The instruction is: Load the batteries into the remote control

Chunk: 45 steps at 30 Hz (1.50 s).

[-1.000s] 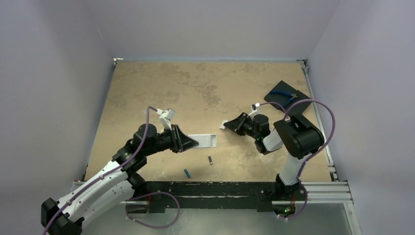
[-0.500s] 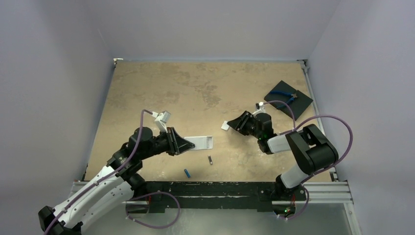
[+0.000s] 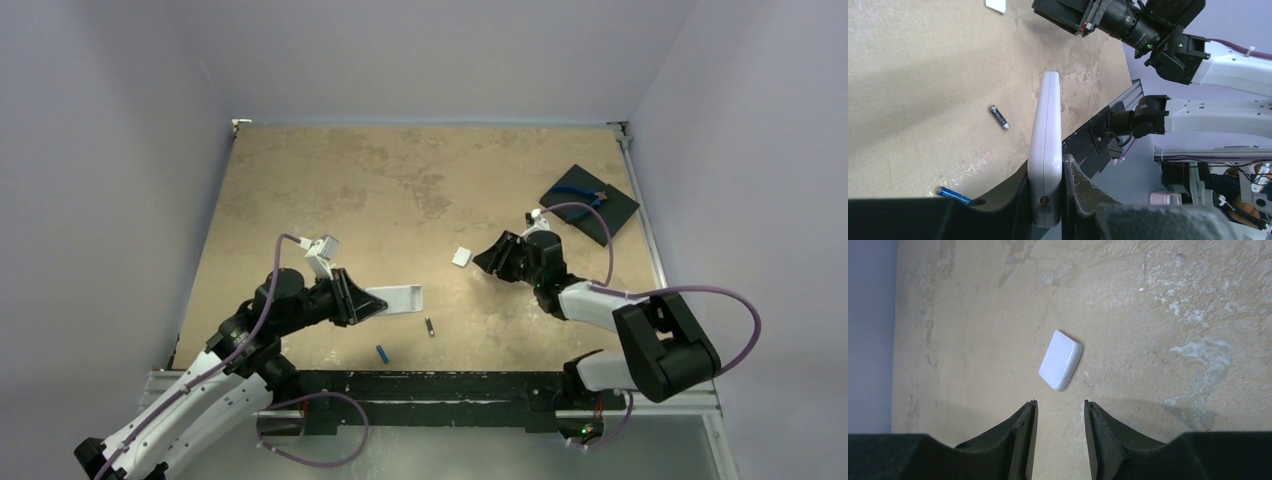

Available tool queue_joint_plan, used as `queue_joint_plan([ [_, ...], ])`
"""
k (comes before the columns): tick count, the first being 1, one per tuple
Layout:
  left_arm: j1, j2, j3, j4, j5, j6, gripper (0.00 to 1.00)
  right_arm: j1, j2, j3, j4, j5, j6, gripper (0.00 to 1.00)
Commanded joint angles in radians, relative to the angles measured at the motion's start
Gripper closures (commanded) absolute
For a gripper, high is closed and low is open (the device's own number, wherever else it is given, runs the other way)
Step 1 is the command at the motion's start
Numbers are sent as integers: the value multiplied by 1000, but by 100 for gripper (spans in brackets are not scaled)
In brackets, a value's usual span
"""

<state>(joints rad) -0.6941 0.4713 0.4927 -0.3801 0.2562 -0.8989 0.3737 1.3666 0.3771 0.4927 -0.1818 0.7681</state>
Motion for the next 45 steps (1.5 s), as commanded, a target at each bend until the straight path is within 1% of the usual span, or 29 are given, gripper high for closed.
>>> queue_joint_plan([
  [1, 4, -31, 21, -37, -35, -14, 100, -1, -72, 23, -114, -49, -85, 54],
  [4, 4, -49, 18, -60, -45, -19, 100, 13, -116, 31, -181, -76, -119, 54],
  [9, 5, -67, 14, -101, -55, -22, 100, 66, -202, 32, -278, -66, -153, 54],
  [13, 5, -73, 13, -139, -61, -22, 100, 160, -260, 51, -358, -1, -167, 53],
  [20, 4, -86, 11, -184, -78, -23, 100, 315, -275, 110, -445, 106, -173, 49],
  [31, 5, -104, 3, -213, -98, -45, 100, 499, -194, 181, -487, 215, -158, 48],
  [40, 4, -131, 11, -233, -136, -67, 100, 606, -69, 255, -491, 285, -155, 48],
  [45, 5, -135, 23, -249, -153, -73, 100, 662, 4, 311, -544, 347, -156, 49],
])
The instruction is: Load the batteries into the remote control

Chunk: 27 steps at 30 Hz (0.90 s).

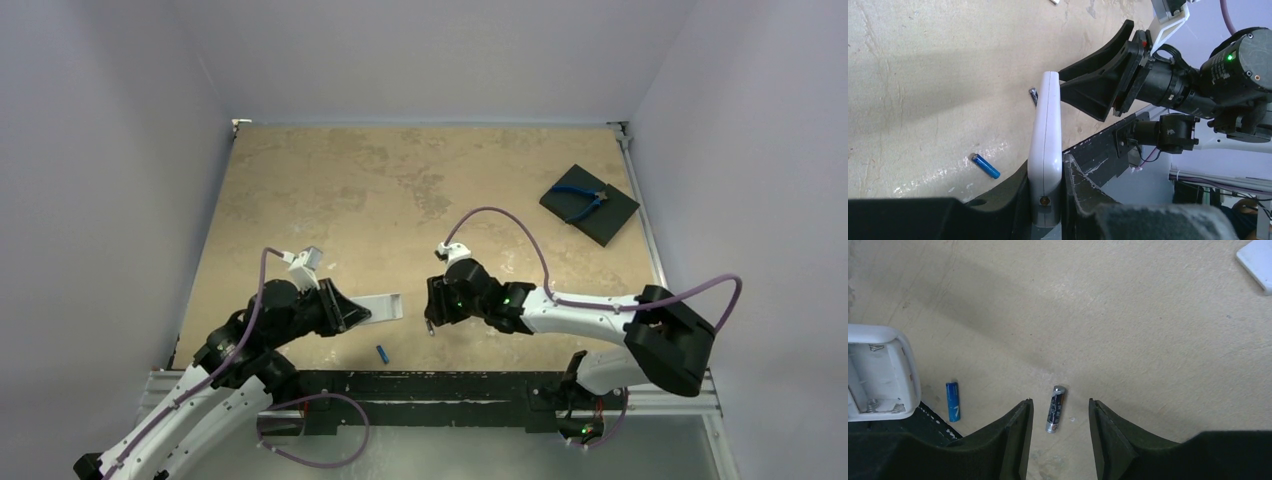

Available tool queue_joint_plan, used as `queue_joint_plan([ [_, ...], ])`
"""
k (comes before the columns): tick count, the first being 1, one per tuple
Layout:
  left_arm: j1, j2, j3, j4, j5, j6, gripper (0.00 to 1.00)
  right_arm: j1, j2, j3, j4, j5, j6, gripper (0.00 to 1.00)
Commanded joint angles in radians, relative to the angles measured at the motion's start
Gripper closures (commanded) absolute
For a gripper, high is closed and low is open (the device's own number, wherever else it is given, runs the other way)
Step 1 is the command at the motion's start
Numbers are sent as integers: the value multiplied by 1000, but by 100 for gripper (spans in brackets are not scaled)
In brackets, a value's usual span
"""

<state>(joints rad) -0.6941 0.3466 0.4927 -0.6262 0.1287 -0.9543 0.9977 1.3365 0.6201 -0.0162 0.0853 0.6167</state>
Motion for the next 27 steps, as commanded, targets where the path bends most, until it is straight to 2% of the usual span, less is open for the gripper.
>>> queue_joint_plan([
  [1, 4, -13, 25, -8, -32, -18, 100, 49, 47, 79, -42, 90, -5, 49],
  [12, 5, -42, 40, -35, -63, -30, 100, 154, 157, 159, -135, 205, 21, 54],
  [27, 4, -91, 46, -59, -78, -46, 100, 213, 243, 200, -191, 285, 63, 63],
])
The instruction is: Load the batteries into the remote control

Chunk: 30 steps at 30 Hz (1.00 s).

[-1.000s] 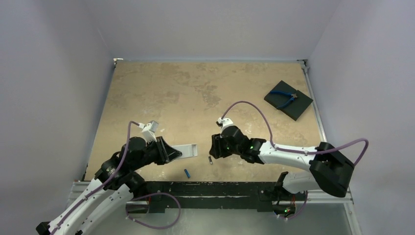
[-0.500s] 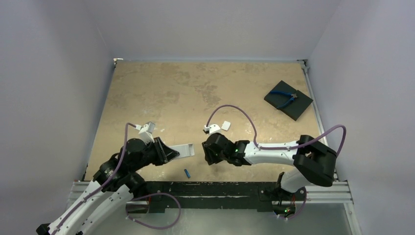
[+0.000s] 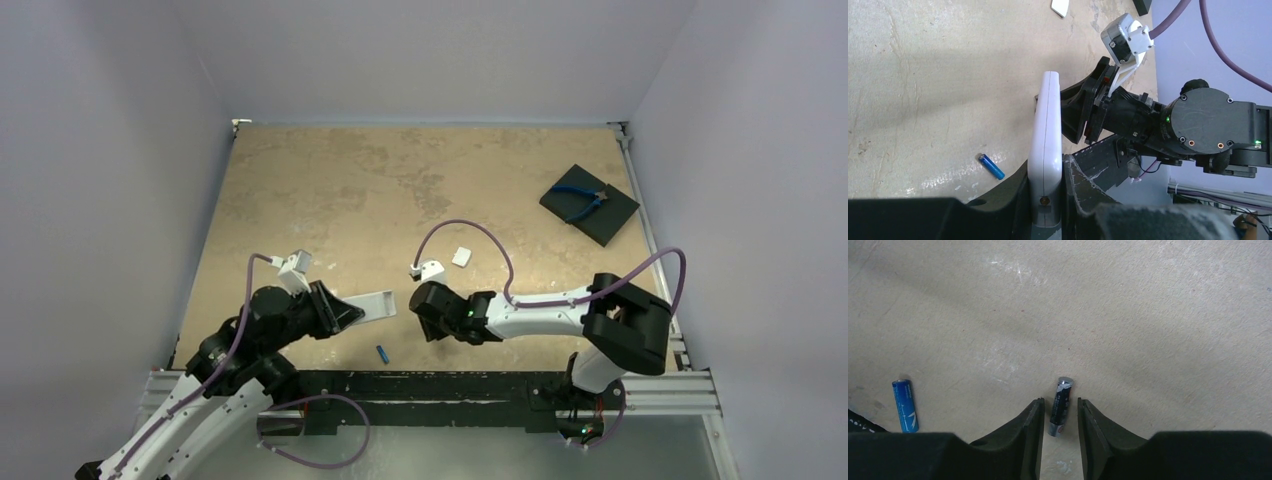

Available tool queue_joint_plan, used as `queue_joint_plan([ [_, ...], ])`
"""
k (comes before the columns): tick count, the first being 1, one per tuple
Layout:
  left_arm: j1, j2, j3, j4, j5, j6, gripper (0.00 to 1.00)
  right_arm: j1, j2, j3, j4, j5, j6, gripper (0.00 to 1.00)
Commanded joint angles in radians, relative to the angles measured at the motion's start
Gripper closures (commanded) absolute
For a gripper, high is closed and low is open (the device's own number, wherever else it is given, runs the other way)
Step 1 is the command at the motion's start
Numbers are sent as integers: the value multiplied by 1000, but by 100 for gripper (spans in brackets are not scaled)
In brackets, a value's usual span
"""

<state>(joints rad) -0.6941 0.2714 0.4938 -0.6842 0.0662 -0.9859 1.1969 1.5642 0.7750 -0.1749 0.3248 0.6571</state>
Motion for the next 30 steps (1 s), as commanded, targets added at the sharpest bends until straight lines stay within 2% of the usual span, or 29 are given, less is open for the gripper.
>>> queue_joint_plan([
  [1, 4, -17, 46, -4, -17, -14, 100, 18, 18, 49, -40, 50, 24, 64],
  [20, 5, -36, 56, -22, -42, -25, 100, 91, 78, 97, -165, 148, 80, 68],
  [27, 5, -49, 60, -33, -51, -37, 100, 104, 89, 103, -188, 159, 97, 75],
  [30, 5, -55, 57, -34, -55, -45, 100, 107, 89, 100, -200, 163, 103, 84],
])
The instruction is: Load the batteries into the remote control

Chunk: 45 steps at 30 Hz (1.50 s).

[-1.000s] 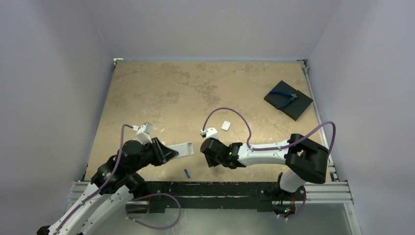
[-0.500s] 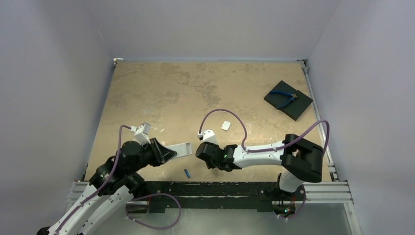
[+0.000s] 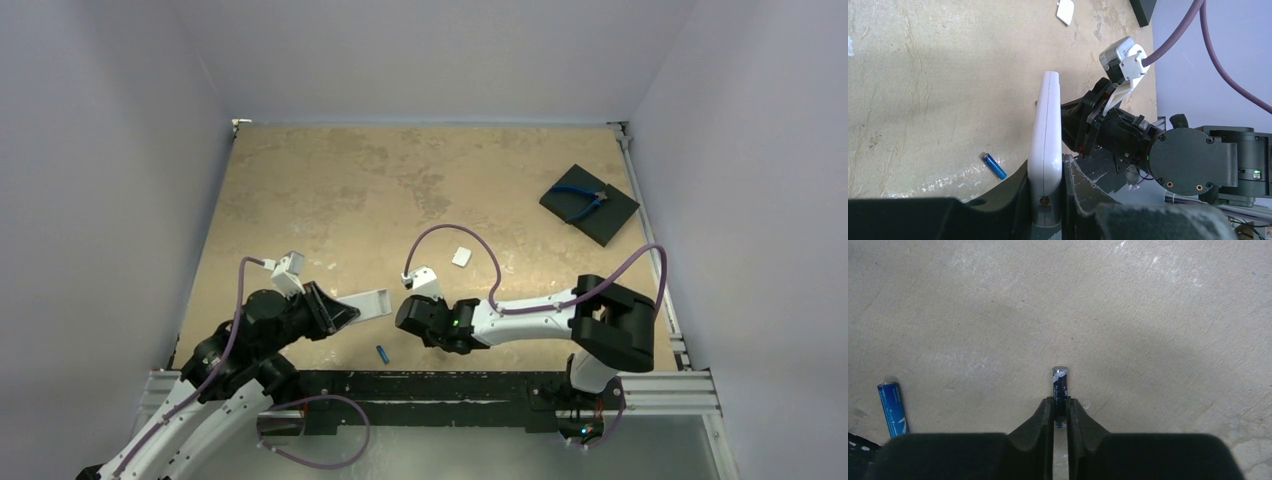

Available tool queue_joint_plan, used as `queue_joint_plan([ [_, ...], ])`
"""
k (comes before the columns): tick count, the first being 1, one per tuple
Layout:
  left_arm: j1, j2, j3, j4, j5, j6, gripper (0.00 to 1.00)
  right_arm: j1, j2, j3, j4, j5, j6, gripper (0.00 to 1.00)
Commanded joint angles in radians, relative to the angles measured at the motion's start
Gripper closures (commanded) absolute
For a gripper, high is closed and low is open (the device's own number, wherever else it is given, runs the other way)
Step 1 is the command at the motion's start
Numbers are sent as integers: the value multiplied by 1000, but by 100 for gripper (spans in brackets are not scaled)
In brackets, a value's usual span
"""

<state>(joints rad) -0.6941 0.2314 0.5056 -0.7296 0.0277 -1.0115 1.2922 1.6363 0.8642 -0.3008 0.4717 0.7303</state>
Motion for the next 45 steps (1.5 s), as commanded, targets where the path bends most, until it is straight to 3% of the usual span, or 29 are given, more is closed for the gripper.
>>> queue_joint_plan([
  [1, 4, -16, 44, 11, -18, -23, 100, 12, 15, 9, -75, 16, 31, 89],
  [4, 4, -20, 37, 18, -16, -38, 100, 12, -11, -7, -61, 9, 33, 100],
  [20, 4, 22, -155, 290, 40, -244, 100, 12, -301, -74, -114, 1, 30, 100],
  [35, 1, 372, -325, 804, 76, -377, 100, 12, -494, -116, -147, -26, 6, 100],
  [45, -34, 605, -318, 1007, 31, -395, 100, 12, -516, -140, -109, -36, -5, 100],
])
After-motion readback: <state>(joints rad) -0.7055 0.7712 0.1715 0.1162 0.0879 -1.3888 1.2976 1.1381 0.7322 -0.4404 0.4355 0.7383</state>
